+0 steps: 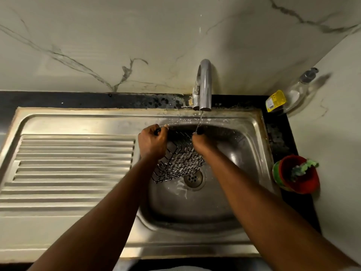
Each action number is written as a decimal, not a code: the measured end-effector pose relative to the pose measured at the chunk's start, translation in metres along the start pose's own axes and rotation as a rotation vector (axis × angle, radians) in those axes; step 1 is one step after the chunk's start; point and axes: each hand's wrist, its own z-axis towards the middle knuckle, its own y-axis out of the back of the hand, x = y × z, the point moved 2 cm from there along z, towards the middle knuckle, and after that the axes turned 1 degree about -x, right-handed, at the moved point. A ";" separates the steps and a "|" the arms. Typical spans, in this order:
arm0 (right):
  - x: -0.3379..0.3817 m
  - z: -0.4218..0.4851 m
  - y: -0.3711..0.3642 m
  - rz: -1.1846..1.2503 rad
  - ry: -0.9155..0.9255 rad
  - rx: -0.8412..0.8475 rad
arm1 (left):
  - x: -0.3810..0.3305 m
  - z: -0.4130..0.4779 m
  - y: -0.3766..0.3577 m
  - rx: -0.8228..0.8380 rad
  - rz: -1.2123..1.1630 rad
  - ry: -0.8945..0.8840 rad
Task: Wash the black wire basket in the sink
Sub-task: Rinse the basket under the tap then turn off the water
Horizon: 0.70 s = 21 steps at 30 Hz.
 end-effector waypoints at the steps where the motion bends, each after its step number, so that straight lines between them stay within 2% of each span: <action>1: 0.007 -0.016 0.000 -0.065 0.058 0.009 | 0.001 0.003 0.000 0.002 -0.008 -0.001; 6: 0.034 -0.066 -0.012 -0.092 0.374 -0.024 | -0.003 0.006 -0.002 -0.021 0.003 -0.018; 10: 0.030 -0.091 -0.012 -0.081 0.473 -0.079 | -0.001 0.006 -0.003 -0.022 0.018 -0.040; 12: 0.029 -0.085 -0.007 -0.091 0.400 -0.030 | 0.002 0.006 -0.004 -0.021 0.006 -0.019; 16: 0.025 -0.002 -0.010 -0.110 0.083 0.091 | 0.000 0.003 -0.002 -0.002 0.001 0.005; 18: 0.014 0.033 -0.008 -0.058 0.024 0.125 | -0.001 0.001 -0.001 0.018 0.000 -0.010; 21: 0.007 0.023 0.013 -0.022 0.011 0.139 | -0.001 -0.001 -0.002 0.029 0.008 -0.023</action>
